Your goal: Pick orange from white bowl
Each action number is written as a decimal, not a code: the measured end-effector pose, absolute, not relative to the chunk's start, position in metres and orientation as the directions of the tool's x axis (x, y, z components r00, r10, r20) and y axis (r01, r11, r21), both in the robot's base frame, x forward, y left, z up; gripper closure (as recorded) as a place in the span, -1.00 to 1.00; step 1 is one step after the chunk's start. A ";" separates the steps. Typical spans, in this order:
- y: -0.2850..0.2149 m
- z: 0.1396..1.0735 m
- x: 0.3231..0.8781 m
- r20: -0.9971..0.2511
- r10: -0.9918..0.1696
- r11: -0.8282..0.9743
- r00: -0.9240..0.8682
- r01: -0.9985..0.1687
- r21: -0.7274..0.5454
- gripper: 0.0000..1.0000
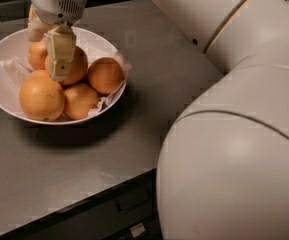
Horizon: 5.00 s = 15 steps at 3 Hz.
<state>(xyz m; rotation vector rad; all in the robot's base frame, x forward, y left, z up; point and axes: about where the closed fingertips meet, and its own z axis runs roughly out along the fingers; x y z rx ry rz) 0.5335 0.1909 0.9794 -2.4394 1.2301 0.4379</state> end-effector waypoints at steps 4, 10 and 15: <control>0.166 0.959 0.540 -0.452 -0.719 -0.532 0.528 -0.837 -0.131 -0.52; 0.162 0.947 0.551 -0.458 -0.731 -0.526 0.506 -0.845 -0.096 0.60; 0.162 0.996 0.515 -0.416 -0.721 -0.462 0.553 -0.832 -0.305 1.00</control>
Offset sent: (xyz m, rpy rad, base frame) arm -0.0090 -0.0329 -0.0172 -0.0286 0.0617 -0.0274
